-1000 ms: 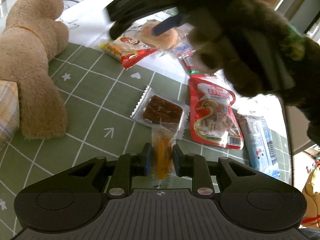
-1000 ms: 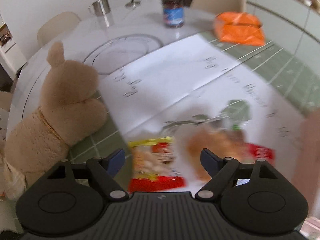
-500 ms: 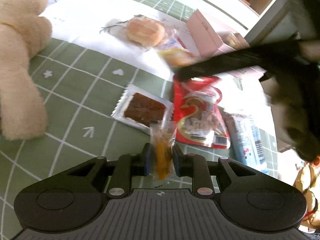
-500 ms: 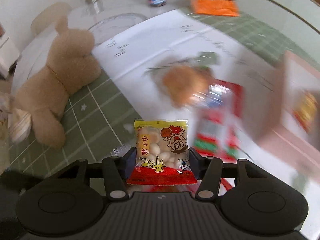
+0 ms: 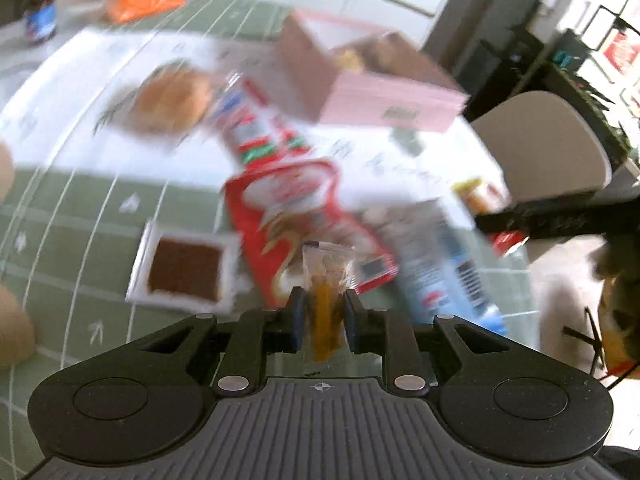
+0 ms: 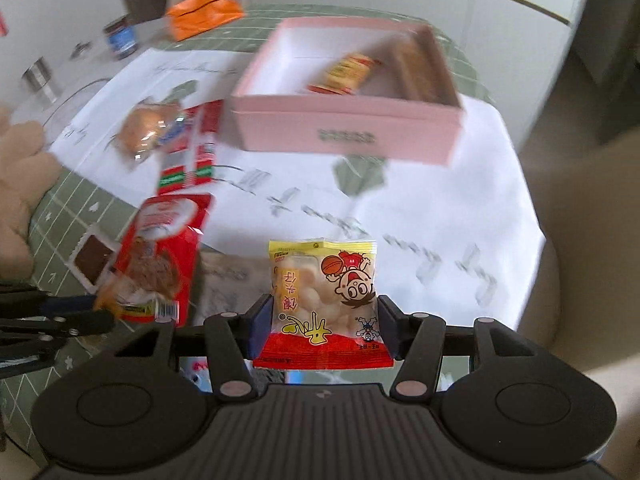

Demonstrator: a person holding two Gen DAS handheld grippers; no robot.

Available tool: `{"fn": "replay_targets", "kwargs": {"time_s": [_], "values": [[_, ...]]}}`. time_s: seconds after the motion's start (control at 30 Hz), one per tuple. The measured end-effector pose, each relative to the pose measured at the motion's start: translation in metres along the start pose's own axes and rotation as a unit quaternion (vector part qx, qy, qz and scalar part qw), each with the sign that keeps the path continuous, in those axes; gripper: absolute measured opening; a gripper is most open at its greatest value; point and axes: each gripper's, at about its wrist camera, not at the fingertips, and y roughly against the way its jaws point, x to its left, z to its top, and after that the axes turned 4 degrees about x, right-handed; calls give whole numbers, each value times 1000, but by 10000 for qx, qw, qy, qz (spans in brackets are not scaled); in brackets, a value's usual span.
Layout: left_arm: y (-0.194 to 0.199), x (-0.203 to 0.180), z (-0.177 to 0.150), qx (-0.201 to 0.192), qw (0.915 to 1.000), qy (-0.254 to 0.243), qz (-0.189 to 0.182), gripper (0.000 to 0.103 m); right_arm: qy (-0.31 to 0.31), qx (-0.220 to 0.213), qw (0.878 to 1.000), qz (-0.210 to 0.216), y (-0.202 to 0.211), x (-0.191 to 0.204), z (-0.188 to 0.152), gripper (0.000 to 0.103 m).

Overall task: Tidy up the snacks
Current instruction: 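Carry both held snacks into the pink box and open both grippers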

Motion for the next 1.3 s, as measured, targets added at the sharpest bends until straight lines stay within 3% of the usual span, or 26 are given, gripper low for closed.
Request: {"fn": "replay_targets", "kwargs": {"time_s": [0.07,0.17,0.3,0.33,0.4,0.47,0.53,0.7,0.83,0.93,1.0,1.07,1.3], "values": [[14,-7,17,-179,9995,-17,-246,24,-114,-59,9999,3,6,-7,-8,55],[42,-21,63,-779,9950,-159,-611,24,-95,-195,9997,-91,14,-9,-15,55],[65,-38,154,-1805,9776,-151,-1073,26,-97,-477,9988,-68,28,-11,-7,55],[61,-42,179,-1878,9753,-171,-1153,27,-101,-509,9986,-33,30,-11,-4,55],[45,-43,216,-1760,9785,-71,-1069,28,-44,-567,9984,-33,32,-9,2,55],[31,-36,232,-1677,9815,65,-921,28,32,-648,9978,-95,36,-8,5,55],[19,-22,230,-1614,9839,129,-752,28,21,-743,9972,-76,42,-11,5,55],[-16,44,211,-1186,9912,586,103,28,-149,-1016,9946,178,63,-24,20,55],[-43,87,205,-889,9901,878,636,28,-113,-1656,9855,338,93,-27,89,56],[-56,112,194,-634,9899,904,894,28,-190,-1824,9818,503,98,-36,158,91],[-62,122,182,-471,9909,862,919,28,-280,-1713,9840,393,90,-42,188,90],[-60,125,165,-488,9919,795,863,28,-386,-1643,9854,218,81,-45,196,90],[-42,115,108,-494,9936,895,475,28,-322,-809,9955,385,10,-21,158,90]]}}
